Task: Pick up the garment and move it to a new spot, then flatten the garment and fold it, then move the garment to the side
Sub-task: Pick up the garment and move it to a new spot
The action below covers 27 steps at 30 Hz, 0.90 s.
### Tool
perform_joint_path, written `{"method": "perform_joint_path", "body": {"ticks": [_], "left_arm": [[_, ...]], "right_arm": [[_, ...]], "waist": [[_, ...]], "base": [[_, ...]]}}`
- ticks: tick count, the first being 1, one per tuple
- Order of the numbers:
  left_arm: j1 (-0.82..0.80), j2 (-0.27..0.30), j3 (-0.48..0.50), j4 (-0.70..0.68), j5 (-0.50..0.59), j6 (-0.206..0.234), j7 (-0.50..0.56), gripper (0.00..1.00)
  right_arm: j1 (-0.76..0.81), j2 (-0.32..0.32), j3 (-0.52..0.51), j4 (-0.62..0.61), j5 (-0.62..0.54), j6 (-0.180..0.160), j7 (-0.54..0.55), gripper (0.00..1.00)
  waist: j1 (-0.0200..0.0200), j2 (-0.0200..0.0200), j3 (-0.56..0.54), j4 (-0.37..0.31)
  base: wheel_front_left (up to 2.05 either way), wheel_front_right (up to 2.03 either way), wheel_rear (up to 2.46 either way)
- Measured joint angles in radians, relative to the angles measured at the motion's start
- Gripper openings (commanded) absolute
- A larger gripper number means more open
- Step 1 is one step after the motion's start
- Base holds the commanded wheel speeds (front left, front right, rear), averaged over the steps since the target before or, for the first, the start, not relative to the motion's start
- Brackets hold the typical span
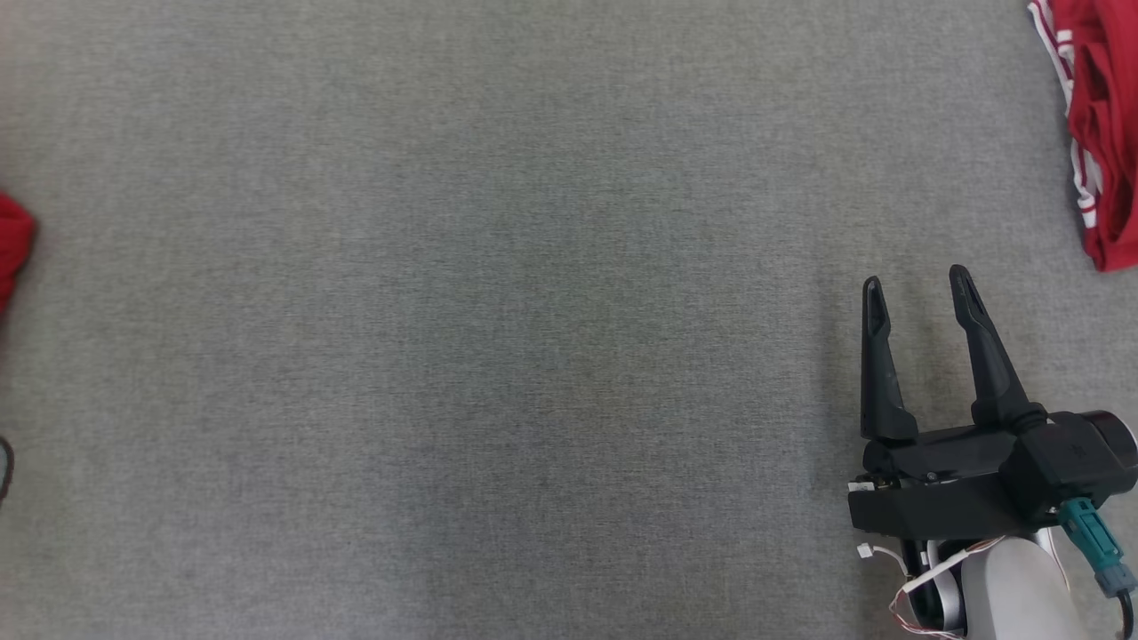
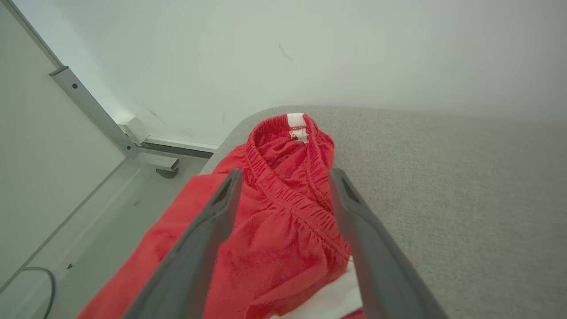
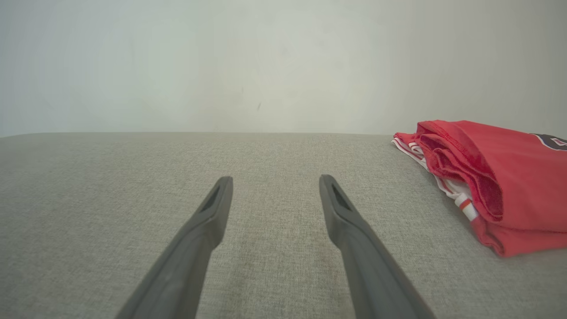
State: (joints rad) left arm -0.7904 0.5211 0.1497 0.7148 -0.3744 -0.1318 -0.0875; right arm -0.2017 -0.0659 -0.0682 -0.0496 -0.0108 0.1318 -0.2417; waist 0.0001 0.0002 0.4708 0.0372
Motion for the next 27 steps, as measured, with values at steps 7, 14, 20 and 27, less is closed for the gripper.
{"method": "perform_joint_path", "body": {"ticks": [7,14,20,27], "left_arm": [[-0.007,0.023,-0.074,0.129,-0.098,0.000,0.077,1.00],[-0.017,0.031,-0.154,0.191,-0.206,0.000,0.208,1.00],[-0.031,0.036,-0.198,0.237,-0.282,0.000,0.277,0.48],[-0.036,0.042,-0.236,0.287,-0.289,0.000,0.225,0.00]], "right_arm": [[0.000,0.002,-0.001,-0.002,0.000,0.000,0.004,1.00],[0.000,0.003,-0.006,-0.025,-0.007,0.000,0.019,1.00],[0.000,0.003,0.003,-0.035,-0.009,0.000,0.031,1.00],[0.002,-0.003,-0.001,-0.039,-0.007,0.000,0.037,1.00]], "waist": [[-0.0001,0.0000,0.006,-0.026],[-0.0001,0.0000,0.001,-0.022],[-0.0002,-0.0001,-0.004,-0.023],[-0.0002,-0.0002,-0.022,-0.033]], "base": [[0.00,0.00,0.00],[0.00,0.00,0.00],[0.00,0.00,0.00],[0.00,0.00,0.00]]}}
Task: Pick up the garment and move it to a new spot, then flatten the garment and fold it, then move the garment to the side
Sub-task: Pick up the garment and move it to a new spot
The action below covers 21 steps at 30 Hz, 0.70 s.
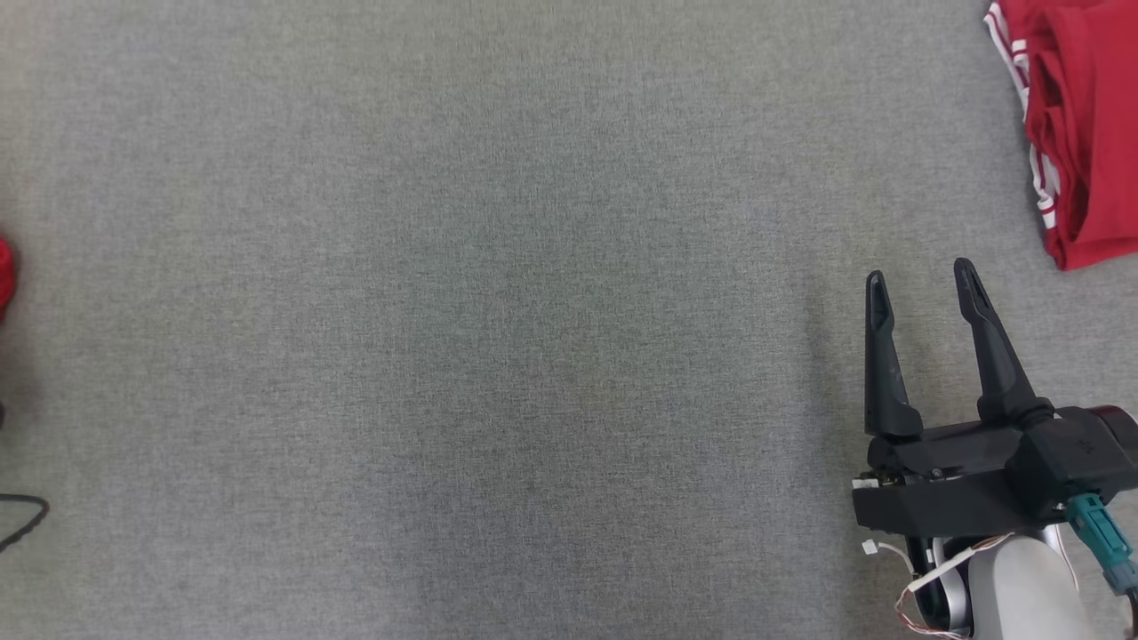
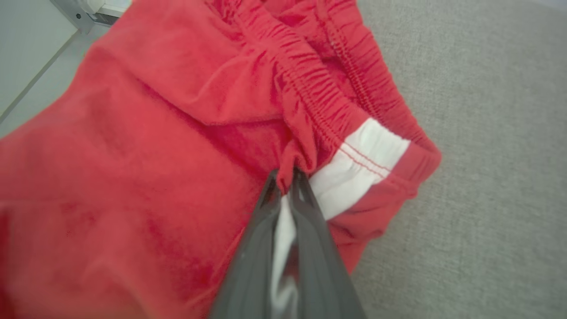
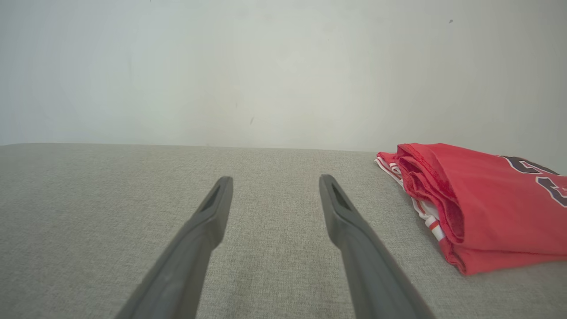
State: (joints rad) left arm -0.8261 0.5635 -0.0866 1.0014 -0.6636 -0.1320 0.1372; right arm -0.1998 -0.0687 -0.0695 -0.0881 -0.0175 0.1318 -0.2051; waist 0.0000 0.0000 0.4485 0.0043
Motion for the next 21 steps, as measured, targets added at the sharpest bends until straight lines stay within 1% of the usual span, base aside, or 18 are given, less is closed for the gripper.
{"method": "perform_joint_path", "body": {"ticks": [5,10,14,17,21], "left_arm": [[-0.037,0.027,-0.018,0.002,0.039,0.000,-0.133,0.00],[-0.107,0.046,-0.053,-0.043,0.061,0.000,-0.253,0.00],[-0.163,0.056,-0.093,-0.092,0.078,0.000,-0.306,0.00],[-0.200,0.061,-0.136,-0.133,0.114,0.000,-0.322,0.00],[-0.247,0.055,-0.192,-0.228,0.145,0.000,-0.323,0.00]], "right_arm": [[0.009,0.002,-0.002,0.012,0.013,0.000,-0.003,1.00],[0.015,0.007,0.007,0.044,0.026,0.000,-0.015,1.00],[0.018,0.011,0.009,0.085,0.046,0.000,-0.027,1.00],[0.019,0.013,0.013,0.123,0.061,0.000,-0.040,1.00],[0.028,0.015,0.012,0.175,0.084,0.000,-0.052,1.00]], "waist": [[0.0000,0.0000,-0.027,0.002],[0.0000,0.0000,-0.063,0.005],[-0.0001,0.0000,-0.097,0.001],[0.0000,0.0000,-0.122,-0.010],[-0.0001,-0.0001,-0.155,-0.051]], "base": [[0.00,0.00,0.00],[0.00,0.00,0.00],[0.00,0.00,0.00],[0.00,0.00,0.00],[0.00,0.00,0.00]]}}
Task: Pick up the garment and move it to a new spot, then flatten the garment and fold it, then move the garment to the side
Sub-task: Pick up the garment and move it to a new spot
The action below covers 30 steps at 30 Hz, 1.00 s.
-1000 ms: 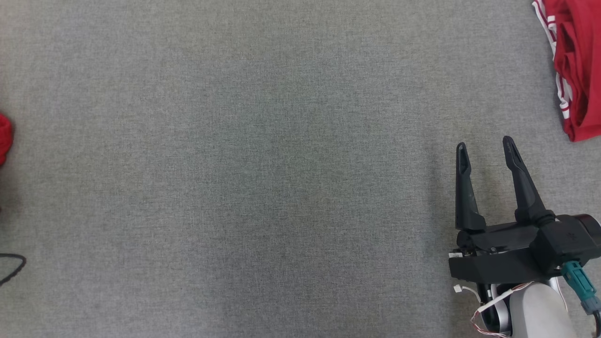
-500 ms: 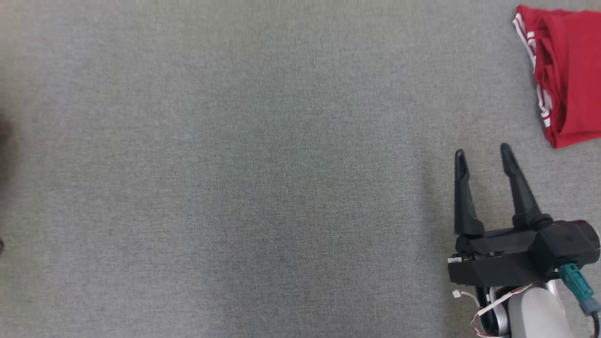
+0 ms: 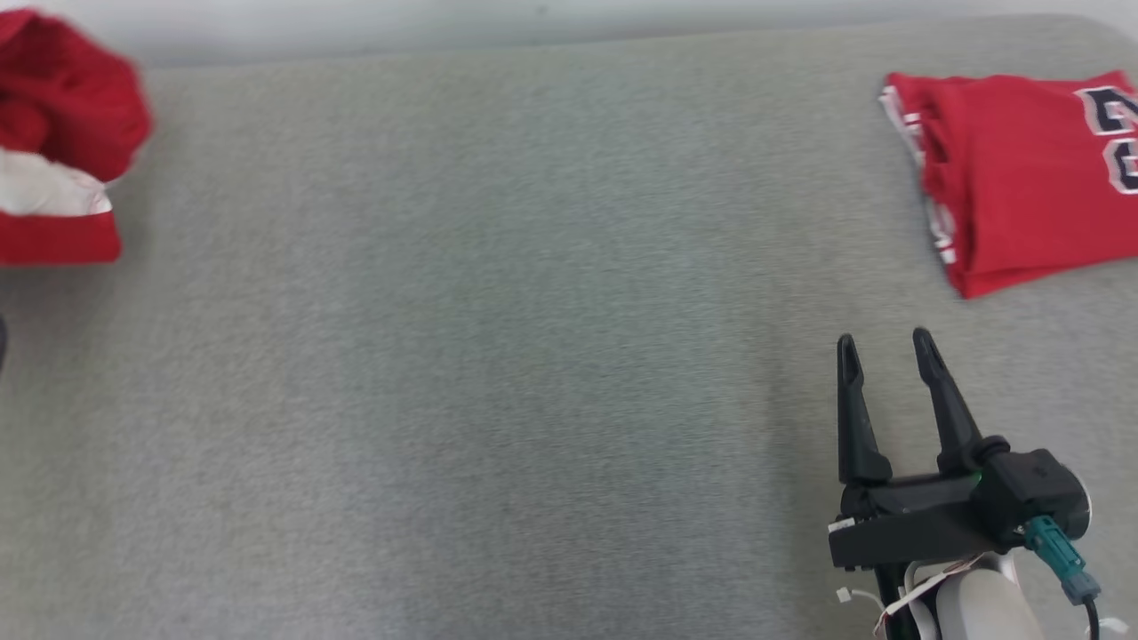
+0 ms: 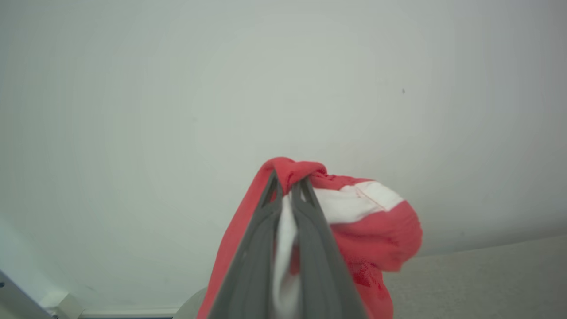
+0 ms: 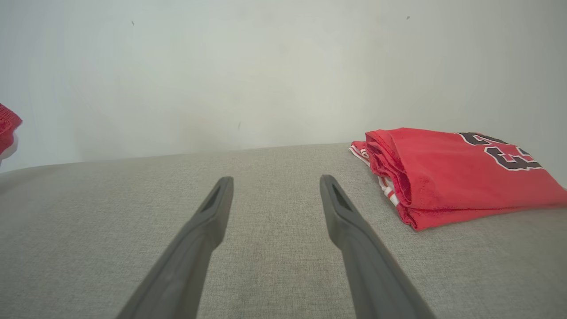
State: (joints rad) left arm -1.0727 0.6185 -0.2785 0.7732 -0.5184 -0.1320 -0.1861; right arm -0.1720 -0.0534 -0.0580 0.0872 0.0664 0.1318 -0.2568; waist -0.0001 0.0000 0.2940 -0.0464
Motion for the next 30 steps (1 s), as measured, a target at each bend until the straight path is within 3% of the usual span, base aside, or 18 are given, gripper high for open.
{"method": "perform_joint_path", "body": {"ticks": [9,18,24,30], "left_arm": [[-0.035,-0.086,-0.073,-0.240,0.017,0.014,0.087,0.00],[0.029,-0.220,-0.155,-0.458,0.010,0.086,0.170,0.00],[0.124,-0.310,-0.222,-0.537,-0.003,0.117,0.179,0.00],[0.238,-0.382,-0.273,-0.525,-0.033,0.128,0.159,0.00]], "right_arm": [[0.014,0.001,0.007,0.031,0.071,0.000,-0.005,1.00],[0.039,0.002,0.019,0.034,0.110,0.000,-0.005,1.00],[0.060,0.001,0.003,0.033,0.109,0.000,-0.007,1.00],[0.062,0.001,-0.001,0.042,0.109,0.000,-0.007,1.00]], "waist": [[0.0000,0.0000,-0.046,-0.102],[0.0000,0.0000,-0.076,-0.207],[0.0000,0.0000,-0.095,-0.251],[0.0000,0.0000,-0.107,-0.244]], "base": [[0.00,0.00,0.00],[0.00,0.00,0.00],[0.00,0.00,0.00],[0.00,0.00,0.00]]}}
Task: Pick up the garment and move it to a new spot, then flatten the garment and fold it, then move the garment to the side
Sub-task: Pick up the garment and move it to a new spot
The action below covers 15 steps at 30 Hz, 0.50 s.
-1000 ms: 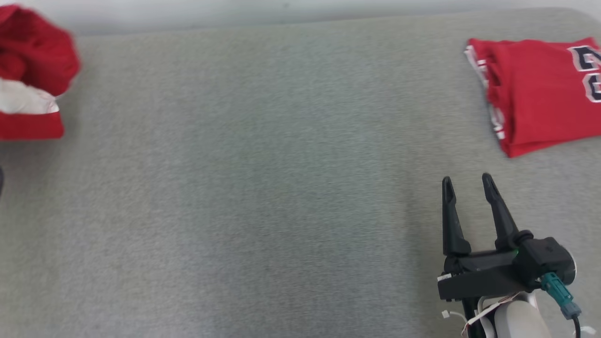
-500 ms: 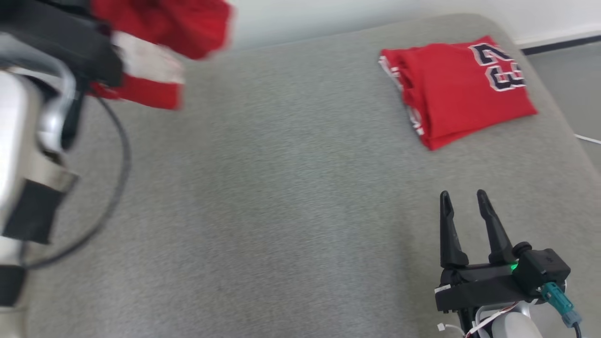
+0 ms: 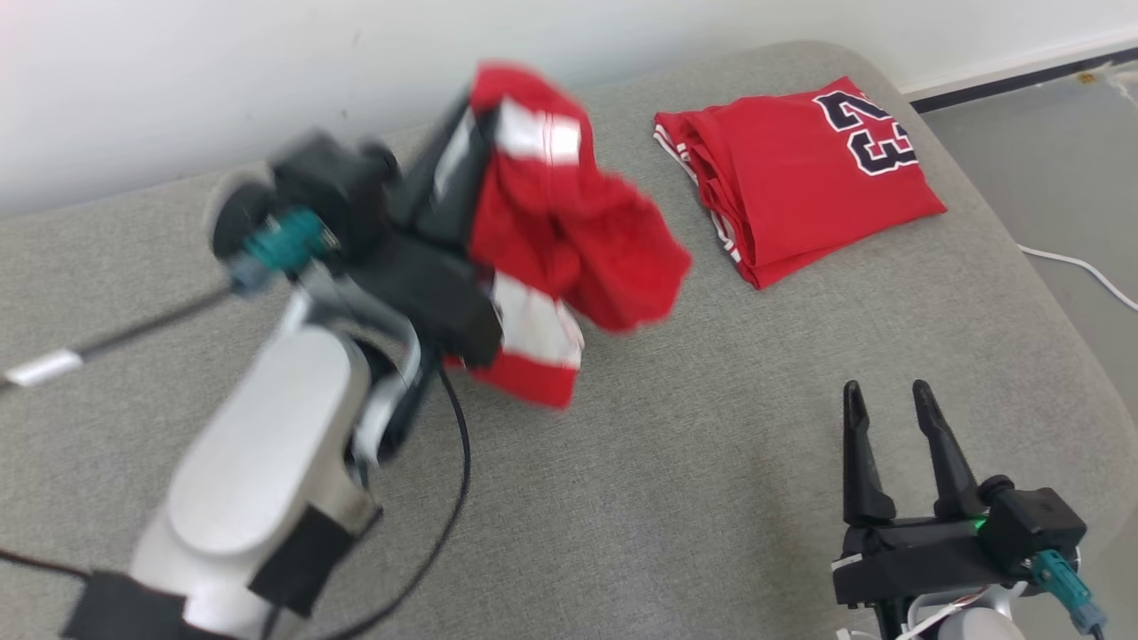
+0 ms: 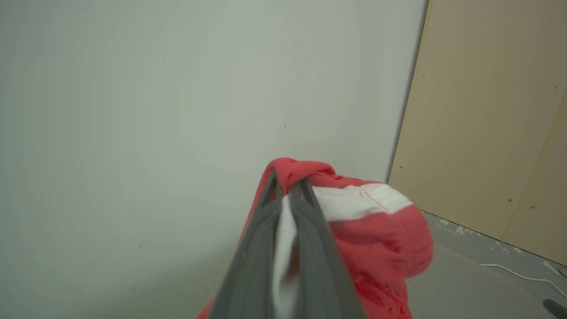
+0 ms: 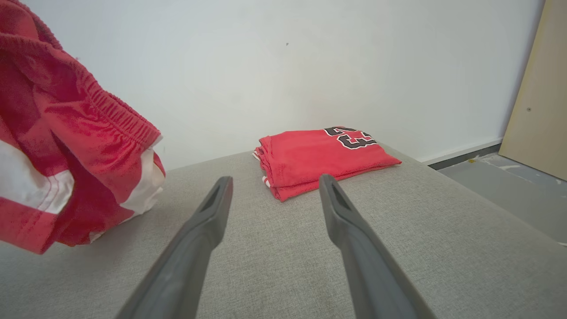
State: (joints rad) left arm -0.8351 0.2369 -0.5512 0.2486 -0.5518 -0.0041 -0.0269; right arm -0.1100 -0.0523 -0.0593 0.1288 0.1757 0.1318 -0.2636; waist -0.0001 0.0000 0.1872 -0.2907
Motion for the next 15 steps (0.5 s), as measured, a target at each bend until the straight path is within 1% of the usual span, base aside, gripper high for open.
{"method": "perform_joint_path", "body": {"ticks": [2,3,8,9,13,14,15], "left_arm": [[0.019,-0.003,-0.009,0.013,0.000,0.000,-0.004,0.00],[0.058,-0.009,-0.013,0.046,-0.006,0.004,-0.024,0.00],[0.136,-0.008,-0.032,0.151,-0.008,0.004,-0.064,0.00],[0.136,-0.008,-0.032,0.151,-0.008,0.004,-0.064,0.00],[0.188,-0.014,-0.045,0.244,-0.014,-0.007,-0.096,0.00],[0.193,-0.018,-0.048,0.267,-0.014,-0.012,-0.101,0.20],[0.197,-0.021,-0.052,0.282,-0.014,-0.014,-0.114,0.92]], "right_arm": [[0.000,0.000,0.003,0.002,0.000,0.000,0.000,1.00],[-0.003,0.001,0.013,0.008,0.000,0.000,0.000,1.00],[-0.005,0.000,0.020,0.022,-0.001,0.000,0.000,1.00],[-0.005,0.000,0.020,0.022,-0.001,0.000,0.000,1.00],[-0.008,0.000,0.023,0.034,-0.006,0.000,0.000,1.00],[-0.008,0.000,0.022,0.037,-0.006,0.000,0.000,1.00],[-0.008,0.000,0.023,0.040,-0.007,0.000,0.000,1.00]], "waist": [[0.0002,0.0000,-0.001,0.002],[0.0002,-0.0001,-0.001,0.006],[0.0001,-0.0001,0.000,0.014],[0.0001,-0.0001,0.000,0.014],[0.0002,0.0000,-0.001,0.021],[0.0002,0.0000,-0.002,0.022],[0.0002,-0.0001,-0.004,0.024]], "base": [[0.00,0.00,0.00],[0.00,0.00,0.00],[0.00,0.00,0.00],[0.00,0.00,0.00],[0.00,0.00,0.00],[0.00,0.00,0.00],[0.00,0.00,0.00]]}}
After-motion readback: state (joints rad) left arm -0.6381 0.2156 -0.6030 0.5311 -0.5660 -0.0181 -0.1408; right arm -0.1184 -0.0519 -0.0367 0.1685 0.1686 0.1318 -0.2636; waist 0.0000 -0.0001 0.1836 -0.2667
